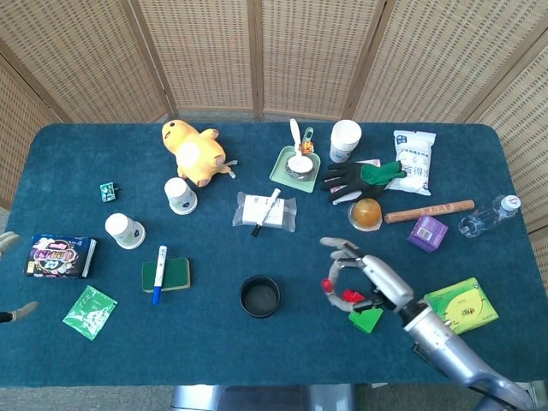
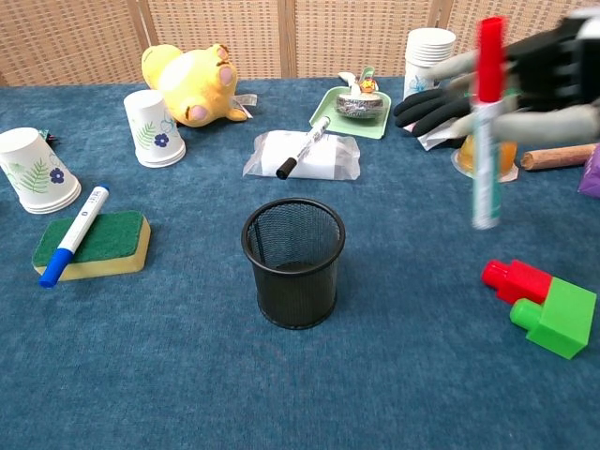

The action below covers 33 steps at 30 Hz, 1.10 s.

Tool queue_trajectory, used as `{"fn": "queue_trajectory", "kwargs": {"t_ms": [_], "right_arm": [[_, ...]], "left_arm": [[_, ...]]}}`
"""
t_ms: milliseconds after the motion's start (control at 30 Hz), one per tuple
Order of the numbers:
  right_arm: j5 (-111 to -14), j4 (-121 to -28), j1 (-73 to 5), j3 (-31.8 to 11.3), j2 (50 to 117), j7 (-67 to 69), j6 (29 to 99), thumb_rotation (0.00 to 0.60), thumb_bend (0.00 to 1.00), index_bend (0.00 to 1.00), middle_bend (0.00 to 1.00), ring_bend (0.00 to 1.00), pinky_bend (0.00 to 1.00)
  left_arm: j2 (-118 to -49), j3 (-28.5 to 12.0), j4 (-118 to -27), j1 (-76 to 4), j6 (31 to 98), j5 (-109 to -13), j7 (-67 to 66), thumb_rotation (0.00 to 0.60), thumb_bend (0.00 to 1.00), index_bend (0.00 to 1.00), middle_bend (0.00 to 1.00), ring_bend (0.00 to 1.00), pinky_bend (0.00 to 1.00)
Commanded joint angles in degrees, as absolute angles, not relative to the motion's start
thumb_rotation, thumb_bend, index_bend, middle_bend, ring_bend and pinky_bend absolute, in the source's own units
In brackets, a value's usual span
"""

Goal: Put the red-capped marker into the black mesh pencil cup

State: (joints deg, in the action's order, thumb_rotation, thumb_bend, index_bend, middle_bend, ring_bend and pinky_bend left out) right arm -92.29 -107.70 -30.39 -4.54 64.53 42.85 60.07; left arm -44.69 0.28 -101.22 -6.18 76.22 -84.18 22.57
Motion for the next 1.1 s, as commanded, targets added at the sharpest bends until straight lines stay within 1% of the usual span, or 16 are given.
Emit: {"fn": "queue_trajectory", "kwargs": {"t_ms": [33,167,433,800,1100], "right_arm": [[-92.63,-107.56,-32.76,-5.00,67.59,43.70,58.22,0.600,0.41,0.61,0.13,0.06,0.21],[-92.04,-108.58,-34.71,-6.09,70.03,43.23,57.34,0.600,0.41,0.61,0.13,0.06,0.21],[-89.65,-110.22,-36.69,-7.17,72.75,40.58,56.32,0.600,0.41,0.61,0.13,0.06,0.21],[-82.62,-109.11,-39.21,-10.65,78.84,34.41,55.70,0.600,0.41,0.61,0.13,0.06,0.21],[-76.82,-106.45,-40.39,-13.27,83.97,32.59,55.82,0.600,0.41,0.61,0.13,0.06,0.21]], "left_arm": [[-44.69,0.22,-101.08,-6.35,75.80,-83.97,22.65,0.600,0.02,0.00,0.00,0.00,0.04],[-44.59,0.12,-100.77,-6.57,75.19,-83.57,23.15,0.600,0.02,0.00,0.00,0.00,0.04],[-44.51,-0.03,-99.91,-6.56,74.76,-83.01,24.48,0.600,0.02,0.00,0.00,0.00,0.04],[-44.43,0.10,-99.98,-6.51,74.90,-83.75,24.62,0.600,0.02,0.00,0.00,0.00,0.04],[-44.43,0.01,-99.83,-6.79,74.32,-83.51,24.81,0.600,0.02,0.00,0.00,0.00,0.04]]}}
